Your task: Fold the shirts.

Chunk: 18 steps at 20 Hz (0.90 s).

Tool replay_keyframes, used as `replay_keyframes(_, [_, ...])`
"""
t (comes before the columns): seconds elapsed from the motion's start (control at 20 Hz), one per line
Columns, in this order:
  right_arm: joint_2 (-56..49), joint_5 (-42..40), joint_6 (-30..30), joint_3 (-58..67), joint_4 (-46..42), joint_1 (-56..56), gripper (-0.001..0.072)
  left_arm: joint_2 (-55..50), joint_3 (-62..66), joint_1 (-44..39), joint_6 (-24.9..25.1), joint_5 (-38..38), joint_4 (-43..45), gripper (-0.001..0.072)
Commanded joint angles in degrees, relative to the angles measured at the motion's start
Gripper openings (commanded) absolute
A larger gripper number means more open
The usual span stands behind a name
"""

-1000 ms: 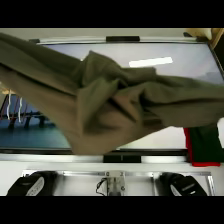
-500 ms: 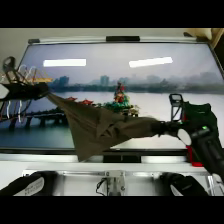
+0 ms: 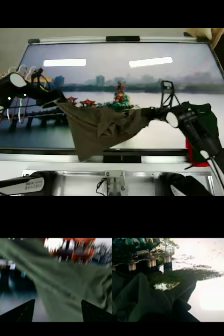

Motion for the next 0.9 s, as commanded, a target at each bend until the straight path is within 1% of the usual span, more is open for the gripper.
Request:
replay_keyframes(0.0, [-0.74, 11.19, -6.21, 5.38, -2.51, 0.02, 0.0065, 7.3, -5.81, 1.36, 1.16, -15.5, 0.74, 0.072])
replay_keyframes(0.1, [-0.74, 15.21, -6.69, 5.4, -3.17, 0.02, 0.0065, 16.35, -19.96, 1.01, -1.42, -9.46, -2.08, 0.072])
replay_keyframes(0.2, [-0.74, 16.5, -7.45, 5.4, -2.99, 0.04, 0.0065, 23.41, -33.53, 1.01, -3.04, -5.92, -7.41, 0.072])
replay_keyframes(0.3, [-0.74, 16.31, -7.58, 5.4, -2.91, 0.02, 0.0065, 28.28, -44.26, 1.01, -2.97, -0.92, -14.67, 0.072])
replay_keyframes(0.4, [-0.74, 15.85, -7.56, 5.4, -2.89, 0.02, 0.0065, 30.27, -51.36, 0.61, -2.97, 4.9, -19.56, 0.072])
replay_keyframes(0.55, [-0.74, 16.41, -7.58, 5.4, -2.86, 0.04, 0.0065, 29.9, -57.07, -3.23, -2.97, 14.23, -24.85, 0.072])
replay_keyframes(0.75, [-0.74, 16.96, -7.54, 5.4, -2.84, 0.04, 0.0065, 27.52, -57.92, -10.36, -6.19, 23.8, -25.55, 0.072])
replay_keyframes(0.85, [-0.74, 16.96, -7.54, 5.4, -2.73, 0.04, 0.0066, 24.96, -57.9, -13.55, -6.64, 27.93, -27.82, 0.072])
